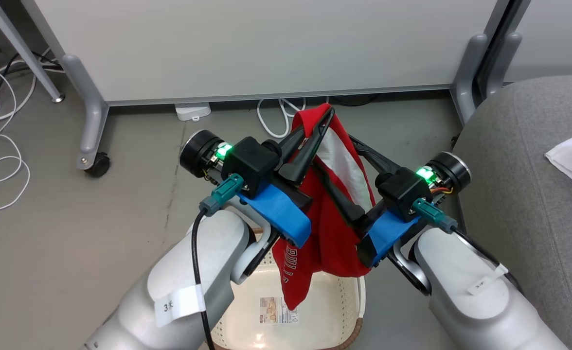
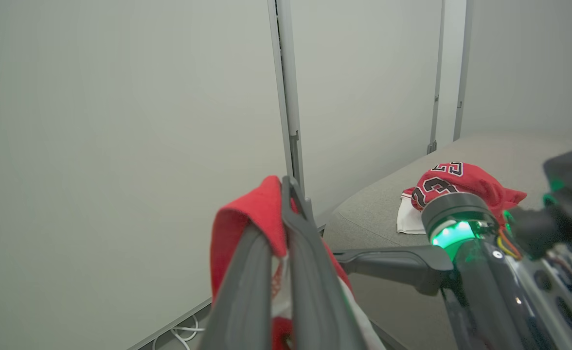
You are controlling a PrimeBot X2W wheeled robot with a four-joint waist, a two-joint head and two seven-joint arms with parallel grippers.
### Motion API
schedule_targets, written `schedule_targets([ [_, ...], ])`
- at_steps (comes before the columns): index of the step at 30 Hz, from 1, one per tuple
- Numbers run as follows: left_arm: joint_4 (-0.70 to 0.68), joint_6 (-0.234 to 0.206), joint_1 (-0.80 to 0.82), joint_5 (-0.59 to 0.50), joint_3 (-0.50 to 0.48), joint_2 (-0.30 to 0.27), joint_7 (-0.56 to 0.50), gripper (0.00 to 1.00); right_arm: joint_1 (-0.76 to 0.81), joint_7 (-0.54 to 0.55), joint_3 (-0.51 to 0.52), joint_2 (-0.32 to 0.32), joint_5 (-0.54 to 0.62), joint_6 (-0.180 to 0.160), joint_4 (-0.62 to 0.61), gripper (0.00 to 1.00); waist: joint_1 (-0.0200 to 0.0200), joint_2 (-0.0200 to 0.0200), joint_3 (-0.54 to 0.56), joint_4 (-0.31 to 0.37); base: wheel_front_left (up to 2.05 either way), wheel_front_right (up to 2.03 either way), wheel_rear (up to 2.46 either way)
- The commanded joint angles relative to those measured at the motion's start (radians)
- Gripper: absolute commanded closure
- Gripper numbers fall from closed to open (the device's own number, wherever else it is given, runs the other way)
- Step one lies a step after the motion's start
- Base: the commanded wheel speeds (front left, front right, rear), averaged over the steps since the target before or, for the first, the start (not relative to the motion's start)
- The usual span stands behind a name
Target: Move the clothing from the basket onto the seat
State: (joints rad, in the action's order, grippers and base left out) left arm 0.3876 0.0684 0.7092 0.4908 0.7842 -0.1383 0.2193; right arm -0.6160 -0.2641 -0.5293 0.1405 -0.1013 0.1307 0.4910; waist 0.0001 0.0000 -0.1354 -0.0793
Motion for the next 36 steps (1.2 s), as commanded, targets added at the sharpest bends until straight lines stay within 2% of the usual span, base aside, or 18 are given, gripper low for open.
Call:
schedule_targets([
  [1, 0.002, 0.002, 0.017, -0.004, 0.0, 0.006, 0.008, 1.0, -0.022, 0.0, -0.006, -0.006, -0.003, 0.0, 0.042, 0.0, -0.0001, 0.0, -0.007, -0.009, 0.0, 0.0, 0.0],
  [3, 0.005, 0.003, 0.018, -0.003, 0.004, 0.008, 0.012, 1.0, -0.027, 0.0, -0.012, -0.012, -0.01, 0.0, 0.097, 0.0, -0.0001, 0.0, -0.009, -0.014, 0.0, 0.0, 0.0],
  [4, 0.007, 0.004, 0.019, -0.002, 0.004, 0.009, 0.013, 1.0, -0.028, 0.0, -0.012, -0.016, -0.02, 0.0, 0.12, 0.09, -0.0001, 0.0, -0.01, -0.016, 0.0, 0.0, 0.0],
  [5, 0.009, 0.006, 0.02, -0.001, 0.005, 0.009, 0.014, 1.0, -0.03, -0.001, -0.012, -0.02, -0.029, 0.0, 0.135, 0.63, -0.0001, 0.0, -0.011, -0.018, 0.0, 0.0, 0.0],
  [6, 0.011, 0.006, 0.021, 0.0, 0.005, 0.009, 0.015, 1.0, -0.031, 0.0, -0.016, -0.022, -0.033, 0.0, 0.146, 1.0, -0.0001, 0.0, -0.012, -0.02, 0.0, 0.0, 0.0],
  [26, 0.04, 0.0, 0.008, 0.013, 0.01, 0.0, 0.023, 1.0, -0.015, 0.0, -0.008, -0.021, -0.07, 0.0, 0.121, 1.0, -0.0001, 0.0, -0.012, -0.005, 0.0, 0.0, 0.0],
  [27, 0.041, 0.0, 0.007, 0.016, 0.009, 0.001, 0.023, 0.31, -0.014, 0.0, -0.006, -0.021, -0.07, 0.0, 0.119, 1.0, -0.0001, 0.0, -0.013, -0.005, 0.0, 0.0, 0.0],
  [28, 0.042, 0.001, 0.004, 0.022, 0.007, 0.004, 0.022, 0.0, -0.013, 0.0, -0.005, -0.021, -0.071, 0.0, 0.117, 1.0, -0.0001, 0.0, -0.014, -0.005, 0.0, 0.0, 0.0],
  [36, 0.05, -0.004, 0.002, 0.023, 0.018, -0.002, 0.019, 0.0, -0.001, 0.0, 0.032, -0.025, -0.088, 0.0, 0.091, 1.0, -0.0001, 0.0, -0.019, -0.002, 0.0, 0.0, 0.0],
])
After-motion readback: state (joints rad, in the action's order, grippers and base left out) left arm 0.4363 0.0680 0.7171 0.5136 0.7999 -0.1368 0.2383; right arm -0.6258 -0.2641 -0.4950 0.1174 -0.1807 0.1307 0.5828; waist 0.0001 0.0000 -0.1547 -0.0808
